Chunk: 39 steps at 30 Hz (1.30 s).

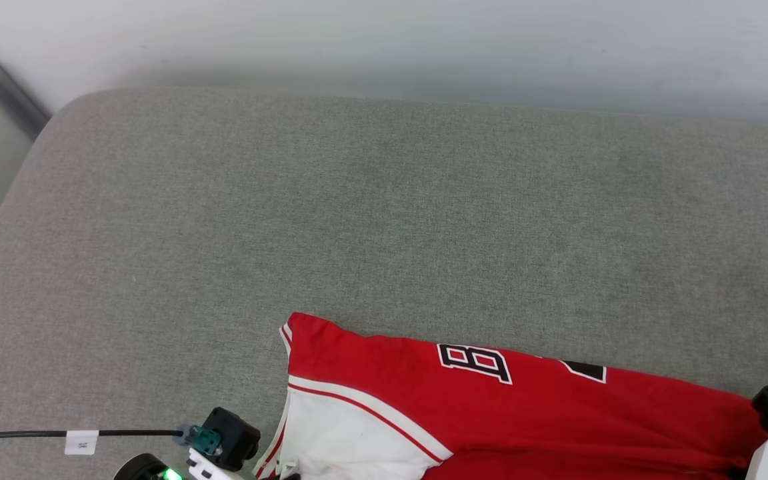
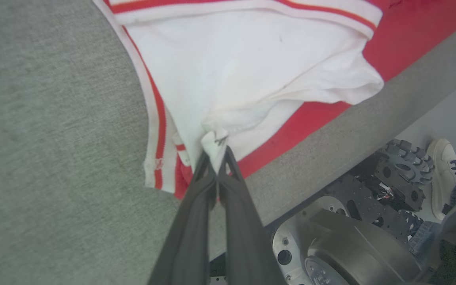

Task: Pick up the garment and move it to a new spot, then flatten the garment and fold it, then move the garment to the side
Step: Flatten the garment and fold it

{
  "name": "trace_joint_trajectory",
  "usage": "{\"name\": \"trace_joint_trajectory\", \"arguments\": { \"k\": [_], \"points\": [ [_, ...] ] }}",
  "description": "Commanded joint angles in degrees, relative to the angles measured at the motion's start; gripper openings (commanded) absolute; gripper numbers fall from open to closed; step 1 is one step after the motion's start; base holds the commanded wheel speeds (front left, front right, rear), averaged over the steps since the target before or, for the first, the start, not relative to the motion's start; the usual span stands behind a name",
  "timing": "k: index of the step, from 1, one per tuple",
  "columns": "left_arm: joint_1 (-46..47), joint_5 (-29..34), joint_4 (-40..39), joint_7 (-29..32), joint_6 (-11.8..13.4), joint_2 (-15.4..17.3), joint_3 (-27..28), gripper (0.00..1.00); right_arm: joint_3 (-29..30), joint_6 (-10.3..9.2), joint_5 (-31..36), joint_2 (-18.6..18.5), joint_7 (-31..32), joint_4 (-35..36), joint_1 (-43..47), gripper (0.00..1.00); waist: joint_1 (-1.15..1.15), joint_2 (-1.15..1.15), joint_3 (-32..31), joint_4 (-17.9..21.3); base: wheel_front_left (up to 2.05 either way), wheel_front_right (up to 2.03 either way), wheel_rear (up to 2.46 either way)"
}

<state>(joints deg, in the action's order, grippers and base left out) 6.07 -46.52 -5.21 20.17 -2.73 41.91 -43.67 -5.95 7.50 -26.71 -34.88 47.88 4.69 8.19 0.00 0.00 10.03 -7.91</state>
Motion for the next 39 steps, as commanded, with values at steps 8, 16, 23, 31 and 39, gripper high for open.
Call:
{"name": "trace_joint_trajectory", "arguments": {
  "k": [8, 16, 23, 31, 39],
  "points": [
    [0.7, 1.0, 3.3, -2.5, -0.7, -2.0, -0.6, 1.00, -1.4, -0.03, -2.4, 0.4, -3.3, -2.6, -1.1, 1.00, 0.00, 0.00, -2.8, 0.3, 0.00, 0.00, 0.00],
    [0.6, 2.0, 0.6, -9.7, 2.7, -3.0, 3.4, 1.00, 4.2, -0.03, -5.8, 1.2, -1.4, 3.7, 0.5, 1.00, 0.00, 0.00, -5.7, 0.2, 0.00, 0.00, 0.00],
    [0.6, 4.0, -1.8, -19.9, 6.6, -4.8, 8.4, 1.00, 13.1, -0.02, -4.2, 6.3, 3.2, 8.9, 2.2, 1.00, 0.00, 0.00, -5.9, -0.1, 0.00, 0.00, 0.00],
    [-0.7, 10.1, 0.2, -34.5, 11.7, -9.2, 14.3, 1.00, 23.7, -0.02, 2.7, 19.5, 3.5, 10.0, 1.9, 1.00, 0.00, 0.00, -4.8, -0.4, 0.00, 0.00, 0.00],
    [-4.0, 21.7, -4.9, -35.3, 10.9, -18.9, 25.5, 1.00, 30.1, -0.02, 7.8, 28.3, 0.7, 5.2, 0.6, 1.00, 0.00, 0.00, -2.9, -0.9, 0.00, 0.00, 0.00]
  ]
}}
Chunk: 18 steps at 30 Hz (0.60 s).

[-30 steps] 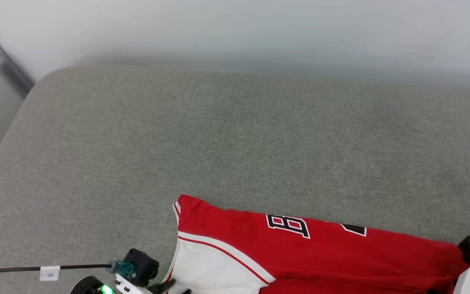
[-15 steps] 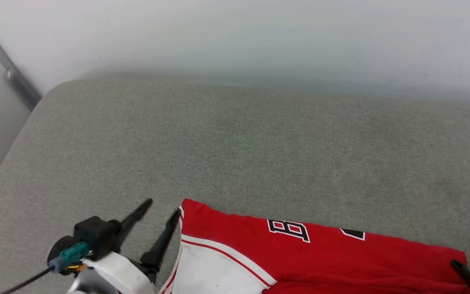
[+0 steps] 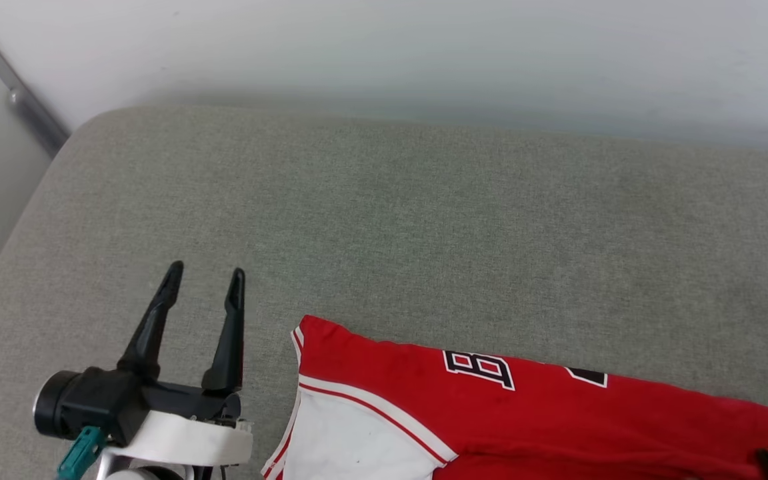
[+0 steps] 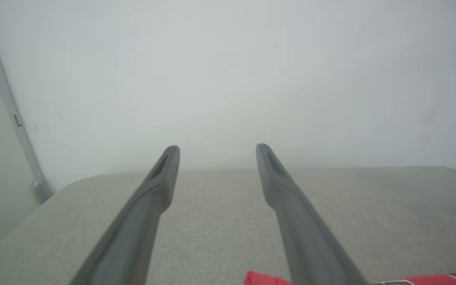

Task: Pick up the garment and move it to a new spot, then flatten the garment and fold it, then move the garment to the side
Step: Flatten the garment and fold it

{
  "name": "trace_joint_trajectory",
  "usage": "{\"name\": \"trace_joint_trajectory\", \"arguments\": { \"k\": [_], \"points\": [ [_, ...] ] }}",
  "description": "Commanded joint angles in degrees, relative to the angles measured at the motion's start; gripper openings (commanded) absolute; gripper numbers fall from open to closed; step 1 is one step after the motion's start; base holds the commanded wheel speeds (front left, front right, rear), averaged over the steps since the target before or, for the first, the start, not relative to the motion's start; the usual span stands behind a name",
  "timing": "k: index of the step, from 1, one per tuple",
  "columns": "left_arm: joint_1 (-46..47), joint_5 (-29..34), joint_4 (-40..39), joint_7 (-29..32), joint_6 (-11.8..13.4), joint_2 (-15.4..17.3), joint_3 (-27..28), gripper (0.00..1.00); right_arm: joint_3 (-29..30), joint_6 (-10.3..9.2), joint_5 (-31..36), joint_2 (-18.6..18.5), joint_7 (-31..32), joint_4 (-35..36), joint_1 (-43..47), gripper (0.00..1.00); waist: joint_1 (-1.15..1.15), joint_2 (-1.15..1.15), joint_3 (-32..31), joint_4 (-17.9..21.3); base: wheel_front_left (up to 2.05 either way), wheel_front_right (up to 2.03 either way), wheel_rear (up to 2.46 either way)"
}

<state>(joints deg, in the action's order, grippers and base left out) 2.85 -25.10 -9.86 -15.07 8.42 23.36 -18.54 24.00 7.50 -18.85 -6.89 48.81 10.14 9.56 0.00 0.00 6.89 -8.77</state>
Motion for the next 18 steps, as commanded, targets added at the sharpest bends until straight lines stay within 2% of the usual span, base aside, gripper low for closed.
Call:
{"name": "trace_joint_trajectory", "arguments": {
  "k": [1, 5, 11, 18],
  "points": [
    [-1.1, 1.9, -1.0, -0.1, -0.8, -1.6, 1.8, 1.00, 0.5, -0.02, 0.2, 1.0, -0.6, -1.4, -1.0, 1.00, 0.00, 0.00, 0.5, -0.1, 0.00, 0.00, 0.00],
    [-3.1, 7.0, -1.5, -0.1, -3.8, -4.9, 5.4, 1.00, 1.3, -0.02, 0.7, 2.2, -1.9, -6.2, -2.2, 1.00, 0.00, 0.00, 1.4, -0.3, 0.00, 0.00, 0.00],
    [-3.8, 11.1, -0.8, -0.1, -8.5, -8.7, 9.4, 1.00, 1.3, -0.02, 0.3, 3.1, -2.7, -12.8, -3.5, 1.00, 0.00, 0.00, 2.6, -1.0, 0.00, 0.00, 0.00],
    [-3.8, 13.6, 0.3, -0.1, -12.4, -12.2, 12.9, 1.00, -5.7, 0.34, -4.8, 4.7, -1.4, -15.9, -2.3, 1.00, 0.00, 0.00, 3.4, -1.7, 0.00, 0.00, 0.00]
  ]
}}
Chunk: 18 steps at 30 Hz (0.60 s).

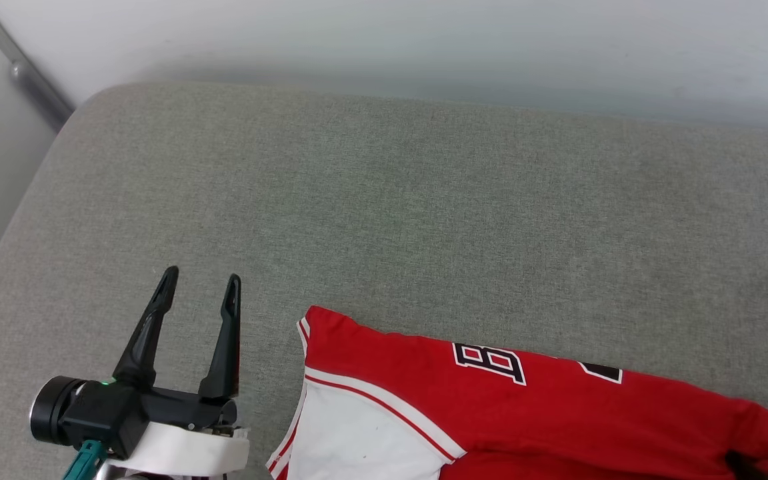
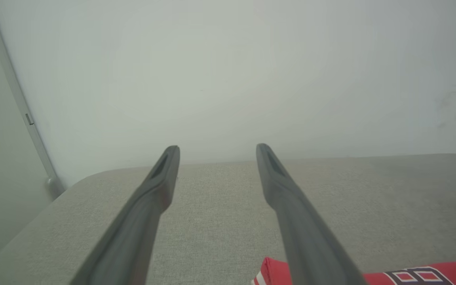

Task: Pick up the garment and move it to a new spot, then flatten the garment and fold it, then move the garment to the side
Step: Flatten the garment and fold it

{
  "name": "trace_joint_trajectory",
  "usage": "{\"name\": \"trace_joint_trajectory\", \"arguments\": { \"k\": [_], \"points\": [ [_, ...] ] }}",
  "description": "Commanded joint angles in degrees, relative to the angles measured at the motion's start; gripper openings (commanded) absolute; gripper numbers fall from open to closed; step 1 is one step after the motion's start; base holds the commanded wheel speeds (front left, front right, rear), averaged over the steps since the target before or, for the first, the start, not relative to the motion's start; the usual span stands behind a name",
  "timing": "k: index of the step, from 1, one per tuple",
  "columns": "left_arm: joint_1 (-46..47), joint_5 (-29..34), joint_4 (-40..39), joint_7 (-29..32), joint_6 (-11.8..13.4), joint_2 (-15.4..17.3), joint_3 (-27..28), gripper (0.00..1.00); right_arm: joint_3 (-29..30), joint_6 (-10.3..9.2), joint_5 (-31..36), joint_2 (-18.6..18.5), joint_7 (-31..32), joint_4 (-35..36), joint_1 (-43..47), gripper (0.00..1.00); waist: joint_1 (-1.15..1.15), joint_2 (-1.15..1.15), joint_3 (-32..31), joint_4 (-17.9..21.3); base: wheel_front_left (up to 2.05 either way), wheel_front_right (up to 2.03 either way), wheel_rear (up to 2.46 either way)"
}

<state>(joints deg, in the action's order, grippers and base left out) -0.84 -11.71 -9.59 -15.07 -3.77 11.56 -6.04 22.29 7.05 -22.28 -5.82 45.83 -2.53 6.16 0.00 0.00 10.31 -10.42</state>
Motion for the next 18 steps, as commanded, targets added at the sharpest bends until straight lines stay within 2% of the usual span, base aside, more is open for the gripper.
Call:
{"name": "trace_joint_trajectory", "arguments": {
  "k": [1, 2, 3, 4, 7, 13, 18],
  "points": [
    [-0.1, 0.5, 0.3, -0.1, -0.7, -0.8, 0.7, 1.00, -4.6, 0.80, -2.1, 3.8, 1.8, -3.4, 1.5, 1.00, 0.00, 0.00, 0.0, -0.1, 0.00, 0.00, 0.00],
    [-0.1, 0.7, 0.4, -0.1, -1.0, -1.0, 1.1, 1.00, -5.2, 0.80, -2.0, 3.6, 1.9, -3.5, 1.8, 0.67, 0.00, 0.00, -0.1, -0.1, 0.00, 0.00, 0.00],
    [-0.1, 1.1, 0.6, -0.1, -1.4, -1.3, 1.5, 1.00, -5.8, 0.80, -1.5, 3.2, 1.7, -3.5, 2.1, 0.28, 0.00, 0.00, -0.2, -0.1, 0.00, 0.00, 0.00],
    [-0.1, 1.3, 0.8, -0.1, -1.6, -1.7, 1.7, 1.00, -6.1, 0.80, -1.1, 2.8, 1.0, -3.5, 2.3, 0.00, 0.00, 0.00, -0.3, 0.0, 0.00, 0.00, 0.00],
    [0.0, 1.9, 1.2, -0.1, -2.3, -2.6, 2.1, 1.00, -5.8, 0.76, -1.5, 2.1, -0.3, -3.2, 1.5, 0.00, 0.00, 0.00, -0.8, 0.1, 0.00, 0.00, 0.00],
    [-0.4, 2.5, 1.7, -0.1, -3.2, -3.6, 2.5, 1.00, -2.6, 0.39, 0.0, -1.6, -3.3, -1.0, -0.3, 0.00, 0.00, 0.00, -2.0, 0.7, 0.00, 0.00, 0.00],
    [-1.2, 1.8, 2.3, -0.1, -3.5, -4.1, 3.2, 1.00, 0.7, 0.40, 2.0, -6.0, -4.1, -1.0, -0.7, 0.00, 0.00, 0.00, -2.7, 1.4, 0.00, 0.00, 0.00]
  ]
}}
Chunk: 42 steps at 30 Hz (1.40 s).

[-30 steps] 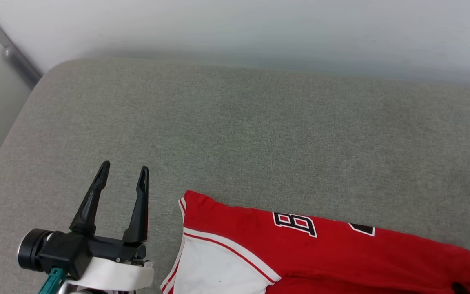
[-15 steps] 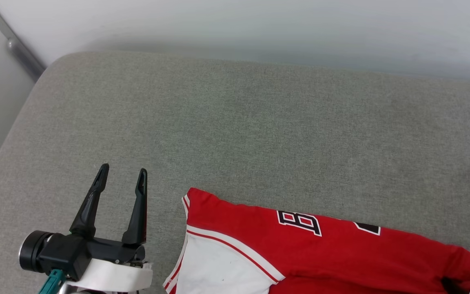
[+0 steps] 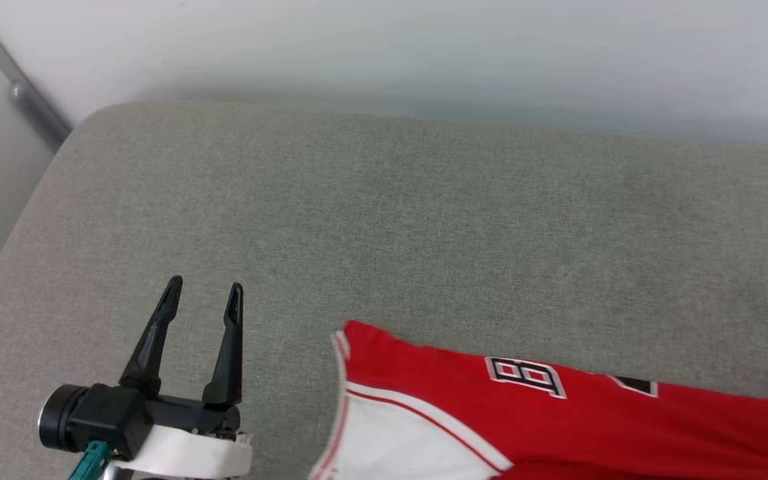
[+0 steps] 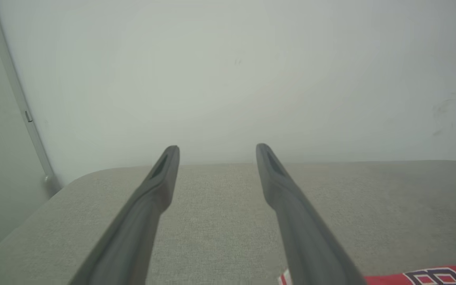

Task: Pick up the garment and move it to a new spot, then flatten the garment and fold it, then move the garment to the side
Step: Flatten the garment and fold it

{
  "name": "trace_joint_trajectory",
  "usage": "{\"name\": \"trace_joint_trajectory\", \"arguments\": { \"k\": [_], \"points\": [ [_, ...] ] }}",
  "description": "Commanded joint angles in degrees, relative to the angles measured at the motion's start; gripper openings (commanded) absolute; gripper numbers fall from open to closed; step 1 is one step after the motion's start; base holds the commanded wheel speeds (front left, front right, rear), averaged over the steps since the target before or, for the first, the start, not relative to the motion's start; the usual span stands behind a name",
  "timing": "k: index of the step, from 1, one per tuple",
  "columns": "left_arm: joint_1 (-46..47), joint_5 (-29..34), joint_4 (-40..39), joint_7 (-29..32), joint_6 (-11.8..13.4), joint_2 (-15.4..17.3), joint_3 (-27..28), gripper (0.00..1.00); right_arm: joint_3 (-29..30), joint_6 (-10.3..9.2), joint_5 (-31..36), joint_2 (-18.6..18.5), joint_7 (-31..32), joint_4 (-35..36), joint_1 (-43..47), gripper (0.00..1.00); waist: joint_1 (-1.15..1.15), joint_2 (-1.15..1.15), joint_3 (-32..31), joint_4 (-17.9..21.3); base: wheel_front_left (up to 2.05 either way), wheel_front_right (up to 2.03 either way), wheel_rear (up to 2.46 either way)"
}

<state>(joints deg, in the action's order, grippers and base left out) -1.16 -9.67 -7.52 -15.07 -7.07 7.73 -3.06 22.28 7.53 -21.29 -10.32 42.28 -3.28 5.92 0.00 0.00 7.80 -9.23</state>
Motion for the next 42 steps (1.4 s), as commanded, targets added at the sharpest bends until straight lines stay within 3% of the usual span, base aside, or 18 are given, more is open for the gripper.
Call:
{"name": "trace_joint_trajectory", "arguments": {
  "k": [1, 5, 9, 14, 20, 25, 26, 31, 38, 42],
  "points": [
    [-0.9, -0.3, 0.4, -0.1, -0.2, -0.2, 0.3, 1.00, 1.2, -0.08, 1.7, -2.5, -0.7, -0.7, -0.4, 0.00, 0.00, 0.00, -0.4, 0.4, 0.00, 0.00, 0.00],
    [-1.2, -0.2, 0.9, -0.1, -0.3, -0.1, 0.0, 1.00, 3.1, -0.08, 3.9, -5.6, -1.6, -2.5, -0.2, 0.00, 0.00, 0.00, -1.6, 0.9, 0.00, 0.00, 0.00],
    [-2.0, 0.0, 1.1, -0.1, -0.4, -0.3, -0.1, 1.00, 3.0, -0.07, 2.3, -5.0, -1.0, -1.4, -1.0, 0.00, 0.00, 0.00, -3.0, 1.3, 0.00, 0.00, 0.00],
    [-2.8, 0.0, 1.1, -0.1, -0.4, -0.3, -0.4, 1.00, -3.2, -0.06, 0.6, -5.6, 2.2, 4.3, 1.8, 0.00, 0.00, 0.00, -4.3, 1.8, 0.00, 0.00, 0.00],
    [-3.3, -0.5, 1.2, -0.1, -0.4, 0.1, -1.2, 1.00, -9.3, -0.06, -3.7, -2.1, 6.5, 12.5, 3.8, 0.00, 0.00, 0.00, -5.1, 1.6, 0.00, 0.00, 0.00],
    [-3.0, -0.8, 1.2, -0.1, -0.4, -0.1, -1.7, 1.00, -14.4, -0.06, -7.0, 2.8, 9.3, 17.5, 4.1, 0.00, 0.00, 0.00, -5.0, 0.9, 0.00, 0.00, 0.00],
    [-2.5, -1.1, 1.3, -0.1, -0.4, -0.5, -1.7, 1.00, -17.3, -0.06, -8.5, 5.5, 10.0, 18.7, 3.2, 0.00, 0.00, 0.00, -4.8, 0.4, 0.00, 0.00, 0.00],
    [-2.1, -0.8, 2.1, -0.1, -0.4, -1.1, -1.0, 1.00, -21.5, -0.06, -12.1, 7.5, 8.9, 16.7, 1.3, 0.00, 0.00, 0.00, -4.7, -0.5, 0.00, 0.00, 0.00],
    [-1.5, -1.2, 2.9, -0.1, -0.4, -1.2, -1.2, 1.00, -29.3, -0.05, -21.4, 7.5, 1.0, 8.2, -1.9, 0.00, 0.00, 0.00, -5.0, -2.0, 0.00, 0.00, 0.00],
    [-1.3, -1.6, 3.1, -0.1, -0.4, -1.2, -1.3, 1.00, -32.7, -0.05, -23.3, 7.5, -1.4, 4.6, -3.8, 0.00, 0.00, 0.00, -5.1, -2.6, 0.00, 0.00, 0.00]
  ]
}}
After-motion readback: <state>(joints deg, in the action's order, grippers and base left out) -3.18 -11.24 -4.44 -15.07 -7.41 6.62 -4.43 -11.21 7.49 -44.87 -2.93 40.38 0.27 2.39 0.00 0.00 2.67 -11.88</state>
